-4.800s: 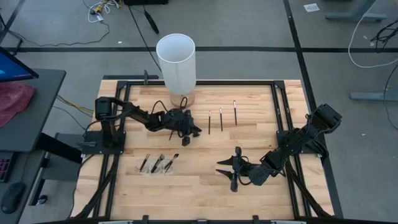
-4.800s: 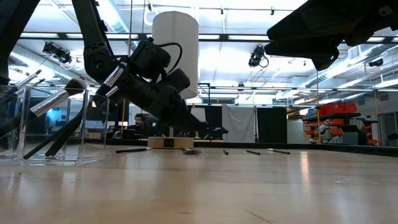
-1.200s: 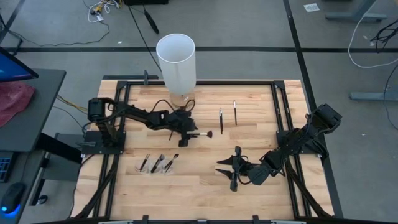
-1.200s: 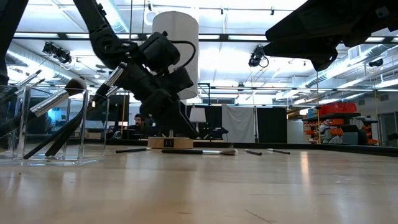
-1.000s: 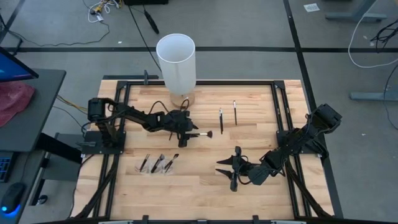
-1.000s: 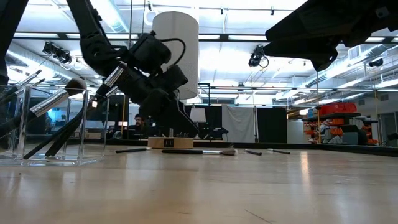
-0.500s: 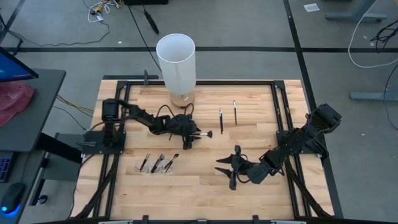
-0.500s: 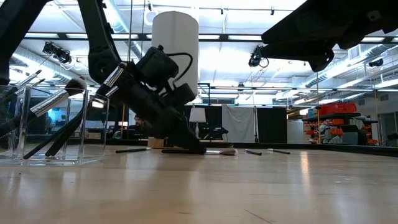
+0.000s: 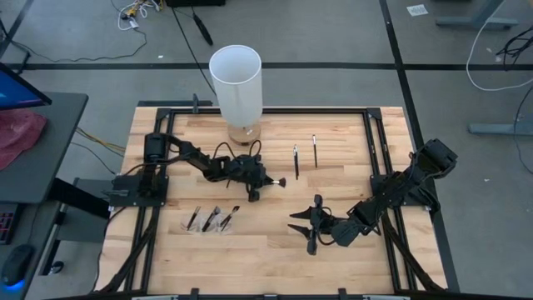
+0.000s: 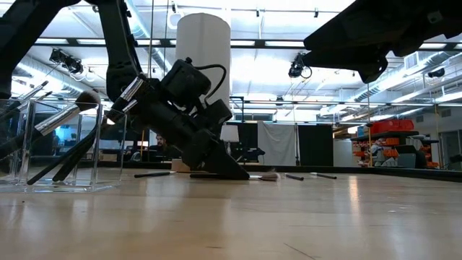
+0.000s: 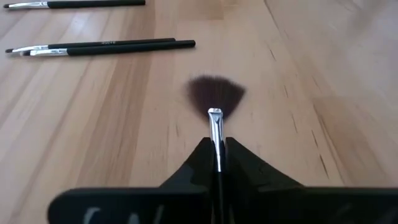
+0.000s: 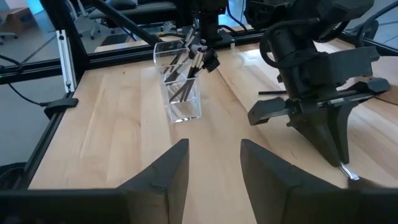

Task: Put items in baskets/containers
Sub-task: Put the highlighter brush in the transparent organizer

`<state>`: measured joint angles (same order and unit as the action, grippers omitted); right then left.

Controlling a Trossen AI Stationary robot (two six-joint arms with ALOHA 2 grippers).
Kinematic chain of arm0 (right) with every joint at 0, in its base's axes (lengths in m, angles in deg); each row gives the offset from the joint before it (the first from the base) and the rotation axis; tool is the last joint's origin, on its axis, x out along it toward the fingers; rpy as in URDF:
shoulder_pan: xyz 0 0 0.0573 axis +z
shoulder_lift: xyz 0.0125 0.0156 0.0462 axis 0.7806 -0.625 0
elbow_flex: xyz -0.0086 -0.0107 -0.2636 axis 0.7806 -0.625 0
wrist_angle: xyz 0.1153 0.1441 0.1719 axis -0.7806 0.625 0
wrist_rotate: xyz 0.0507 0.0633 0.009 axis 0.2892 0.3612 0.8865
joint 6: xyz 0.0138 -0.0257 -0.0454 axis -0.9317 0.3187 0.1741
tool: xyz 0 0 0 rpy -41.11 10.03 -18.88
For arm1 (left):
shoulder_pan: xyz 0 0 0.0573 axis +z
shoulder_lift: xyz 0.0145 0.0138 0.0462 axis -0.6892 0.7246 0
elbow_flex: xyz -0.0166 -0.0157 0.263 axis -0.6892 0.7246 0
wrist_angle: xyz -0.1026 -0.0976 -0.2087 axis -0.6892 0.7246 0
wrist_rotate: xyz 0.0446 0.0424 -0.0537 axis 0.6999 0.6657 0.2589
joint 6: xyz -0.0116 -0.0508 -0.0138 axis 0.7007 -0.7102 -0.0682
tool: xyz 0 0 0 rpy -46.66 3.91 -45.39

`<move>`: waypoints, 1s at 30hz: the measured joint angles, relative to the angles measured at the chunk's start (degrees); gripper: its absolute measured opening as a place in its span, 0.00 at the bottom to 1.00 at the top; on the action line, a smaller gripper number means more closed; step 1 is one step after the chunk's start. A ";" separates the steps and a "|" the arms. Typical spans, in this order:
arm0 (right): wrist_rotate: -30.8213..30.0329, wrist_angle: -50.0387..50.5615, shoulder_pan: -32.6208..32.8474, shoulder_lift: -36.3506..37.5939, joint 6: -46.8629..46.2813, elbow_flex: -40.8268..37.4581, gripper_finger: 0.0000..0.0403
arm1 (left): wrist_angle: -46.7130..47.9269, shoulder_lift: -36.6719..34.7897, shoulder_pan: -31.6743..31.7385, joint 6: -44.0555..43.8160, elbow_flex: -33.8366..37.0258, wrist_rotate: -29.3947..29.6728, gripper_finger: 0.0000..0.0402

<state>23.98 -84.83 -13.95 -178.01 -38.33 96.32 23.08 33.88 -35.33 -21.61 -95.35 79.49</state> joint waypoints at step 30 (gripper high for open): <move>0.02 0.20 4.06 0.00 1.07 0.00 0.37 | -3.50 -5.05 -0.52 -12.00 0.81 -2.58 0.05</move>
<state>24.00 -84.63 -9.89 -178.01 -37.26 96.32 19.58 28.83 -35.86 -33.60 -94.55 76.91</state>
